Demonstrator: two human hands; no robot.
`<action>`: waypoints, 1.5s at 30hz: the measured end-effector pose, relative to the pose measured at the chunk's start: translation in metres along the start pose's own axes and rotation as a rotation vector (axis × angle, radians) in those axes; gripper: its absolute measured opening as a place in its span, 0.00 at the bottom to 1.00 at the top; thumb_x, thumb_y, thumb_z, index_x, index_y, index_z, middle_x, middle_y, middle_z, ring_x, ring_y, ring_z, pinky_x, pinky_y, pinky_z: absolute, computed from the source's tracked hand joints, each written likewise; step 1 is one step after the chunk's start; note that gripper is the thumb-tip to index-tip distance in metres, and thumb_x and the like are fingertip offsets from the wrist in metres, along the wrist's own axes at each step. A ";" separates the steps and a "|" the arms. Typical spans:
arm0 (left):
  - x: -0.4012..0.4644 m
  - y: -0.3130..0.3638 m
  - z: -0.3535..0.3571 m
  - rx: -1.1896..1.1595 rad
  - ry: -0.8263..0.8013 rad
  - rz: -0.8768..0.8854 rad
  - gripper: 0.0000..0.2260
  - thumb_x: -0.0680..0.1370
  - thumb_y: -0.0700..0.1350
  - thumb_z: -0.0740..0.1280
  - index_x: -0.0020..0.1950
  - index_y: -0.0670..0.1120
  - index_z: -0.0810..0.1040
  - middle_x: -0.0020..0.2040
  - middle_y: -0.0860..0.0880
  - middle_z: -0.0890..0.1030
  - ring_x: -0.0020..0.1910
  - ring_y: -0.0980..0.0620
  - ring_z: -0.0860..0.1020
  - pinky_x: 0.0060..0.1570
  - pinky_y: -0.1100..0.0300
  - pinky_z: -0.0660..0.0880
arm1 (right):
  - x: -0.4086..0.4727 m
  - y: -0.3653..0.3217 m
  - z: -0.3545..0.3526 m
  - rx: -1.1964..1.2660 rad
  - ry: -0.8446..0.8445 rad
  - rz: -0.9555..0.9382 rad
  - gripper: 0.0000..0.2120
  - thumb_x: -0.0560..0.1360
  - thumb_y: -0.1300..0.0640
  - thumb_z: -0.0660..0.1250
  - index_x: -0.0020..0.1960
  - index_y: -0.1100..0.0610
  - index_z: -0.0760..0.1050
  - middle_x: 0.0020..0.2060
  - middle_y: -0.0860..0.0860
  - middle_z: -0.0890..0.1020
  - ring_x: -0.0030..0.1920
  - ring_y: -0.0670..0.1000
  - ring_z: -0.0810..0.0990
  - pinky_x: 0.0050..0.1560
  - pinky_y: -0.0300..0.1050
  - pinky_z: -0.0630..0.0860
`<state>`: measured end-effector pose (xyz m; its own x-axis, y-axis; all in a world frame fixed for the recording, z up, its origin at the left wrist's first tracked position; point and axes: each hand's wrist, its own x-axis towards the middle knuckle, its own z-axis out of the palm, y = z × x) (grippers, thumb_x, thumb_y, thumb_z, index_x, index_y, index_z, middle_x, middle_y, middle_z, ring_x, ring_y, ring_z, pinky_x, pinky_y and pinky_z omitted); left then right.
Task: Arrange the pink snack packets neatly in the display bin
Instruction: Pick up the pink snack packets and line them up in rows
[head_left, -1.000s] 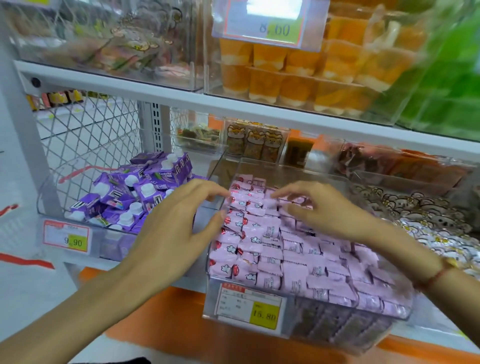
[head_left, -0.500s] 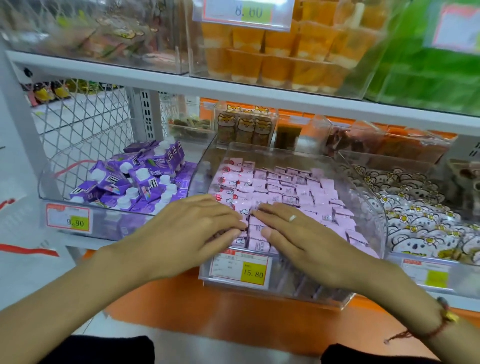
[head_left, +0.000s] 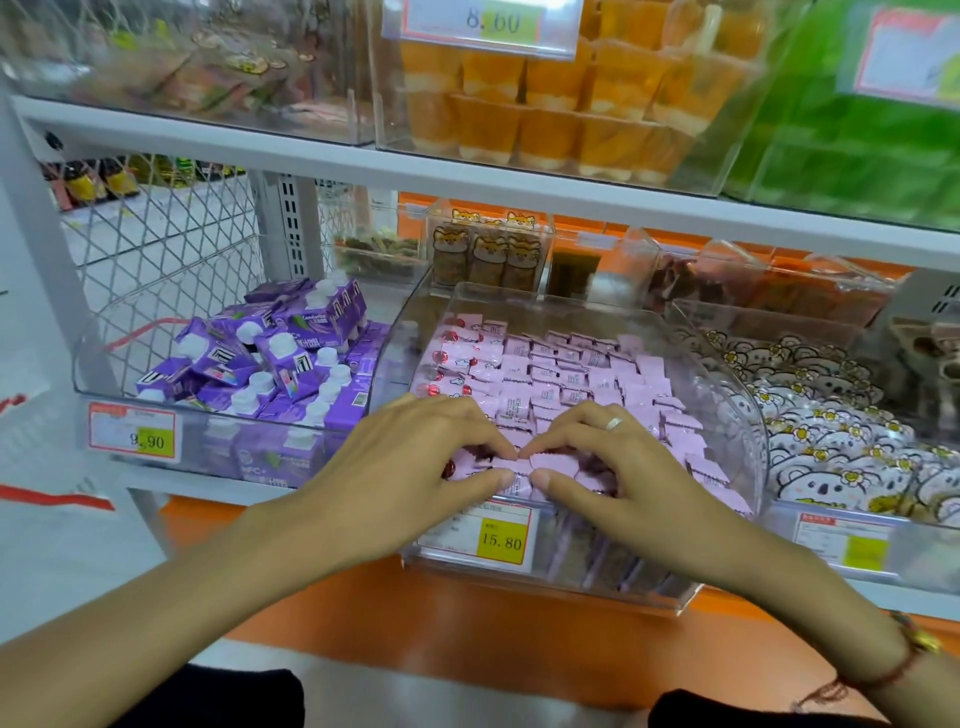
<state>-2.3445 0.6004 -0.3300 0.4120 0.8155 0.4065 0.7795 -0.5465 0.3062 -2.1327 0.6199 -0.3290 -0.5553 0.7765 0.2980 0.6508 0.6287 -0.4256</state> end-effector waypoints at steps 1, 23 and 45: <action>0.001 0.001 0.001 -0.021 0.014 -0.026 0.10 0.76 0.60 0.63 0.52 0.60 0.80 0.46 0.61 0.78 0.46 0.62 0.72 0.45 0.65 0.64 | 0.000 0.000 0.000 0.003 -0.001 0.005 0.08 0.75 0.45 0.64 0.54 0.43 0.76 0.46 0.40 0.73 0.48 0.39 0.67 0.45 0.28 0.63; 0.012 0.019 -0.018 -0.450 0.726 -0.112 0.05 0.81 0.44 0.61 0.47 0.49 0.75 0.45 0.56 0.76 0.44 0.64 0.74 0.43 0.72 0.70 | 0.002 -0.009 -0.003 0.043 -0.073 0.109 0.26 0.68 0.31 0.59 0.62 0.43 0.67 0.47 0.33 0.68 0.50 0.36 0.65 0.46 0.29 0.63; 0.000 0.000 -0.021 -0.146 0.355 0.066 0.19 0.72 0.57 0.69 0.62 0.59 0.75 0.57 0.62 0.77 0.56 0.61 0.74 0.56 0.65 0.70 | 0.011 -0.034 -0.029 1.549 0.189 0.602 0.16 0.65 0.49 0.71 0.45 0.60 0.83 0.44 0.58 0.85 0.36 0.51 0.85 0.31 0.35 0.79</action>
<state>-2.3540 0.5963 -0.3120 0.2504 0.6748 0.6942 0.6705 -0.6382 0.3785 -2.1462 0.6079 -0.2867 -0.2922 0.9415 -0.1681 -0.4227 -0.2848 -0.8603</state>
